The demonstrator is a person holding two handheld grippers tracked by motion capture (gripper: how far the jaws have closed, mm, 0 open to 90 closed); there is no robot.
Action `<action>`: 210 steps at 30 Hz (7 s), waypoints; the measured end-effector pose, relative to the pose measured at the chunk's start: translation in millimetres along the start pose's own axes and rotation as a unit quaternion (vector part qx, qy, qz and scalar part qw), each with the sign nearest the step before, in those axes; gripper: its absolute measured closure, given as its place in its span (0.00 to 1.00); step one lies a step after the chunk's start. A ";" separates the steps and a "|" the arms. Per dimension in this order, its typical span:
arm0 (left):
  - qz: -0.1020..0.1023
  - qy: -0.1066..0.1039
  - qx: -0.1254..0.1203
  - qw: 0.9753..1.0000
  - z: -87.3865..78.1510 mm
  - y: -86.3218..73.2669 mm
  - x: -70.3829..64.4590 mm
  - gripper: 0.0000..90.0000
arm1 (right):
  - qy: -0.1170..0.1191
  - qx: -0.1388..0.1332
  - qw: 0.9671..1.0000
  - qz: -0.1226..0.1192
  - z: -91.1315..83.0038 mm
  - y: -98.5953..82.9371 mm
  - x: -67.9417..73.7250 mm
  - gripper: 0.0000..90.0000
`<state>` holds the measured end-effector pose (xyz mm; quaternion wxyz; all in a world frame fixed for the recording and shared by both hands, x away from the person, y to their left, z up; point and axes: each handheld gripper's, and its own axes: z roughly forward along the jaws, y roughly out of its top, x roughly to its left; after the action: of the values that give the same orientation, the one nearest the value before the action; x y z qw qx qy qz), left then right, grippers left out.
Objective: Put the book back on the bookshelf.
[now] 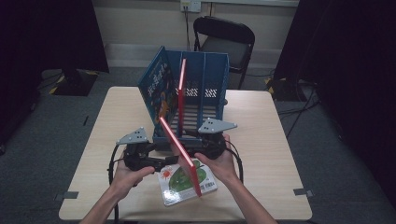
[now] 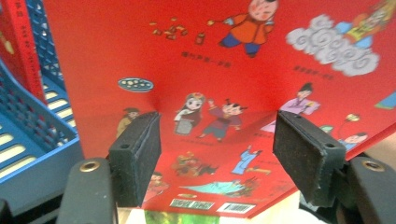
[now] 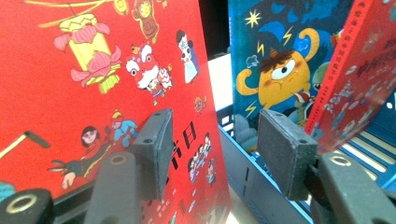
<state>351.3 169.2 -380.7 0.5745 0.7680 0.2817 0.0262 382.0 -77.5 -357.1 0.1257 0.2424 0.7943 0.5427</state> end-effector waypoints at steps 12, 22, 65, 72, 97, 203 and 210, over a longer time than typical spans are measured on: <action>0.004 0.007 0.013 1.000 1.6 -5.0 1.8 0.31 | 0.008 0.012 1.000 -0.012 -2.2 -0.2 2.3 0.49; 0.003 0.012 0.020 1.000 -2.5 -6.8 2.2 0.30 | 0.001 0.007 1.000 -0.001 -31.0 -17.4 0.2 0.51; -0.010 0.031 0.036 0.999 6.9 -11.5 6.9 0.32 | 0.040 0.043 0.998 -0.039 -45.7 -55.5 57.6 0.46; -0.014 0.034 0.030 0.999 7.1 -10.3 7.0 0.32 | 0.026 0.045 0.998 -0.044 -35.7 -52.2 57.3 0.54; -0.022 0.066 0.018 0.997 -1.1 -10.6 22.7 0.29 | 0.004 0.035 0.999 -0.025 -61.9 -51.0 9.8 0.85; -0.040 0.175 0.068 0.981 -23.2 -55.6 48.1 0.18 | -0.066 -0.049 0.996 0.018 -98.3 19.0 -22.2 0.89; -0.039 0.174 0.067 0.982 -21.7 -55.5 47.6 0.18 | -0.089 -0.051 0.994 0.021 -99.9 24.9 -27.4 0.89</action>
<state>361.0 220.1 -436.7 0.4645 0.7770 0.4084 0.1175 365.3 -164.4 -298.0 0.1968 0.3000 0.7460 0.5610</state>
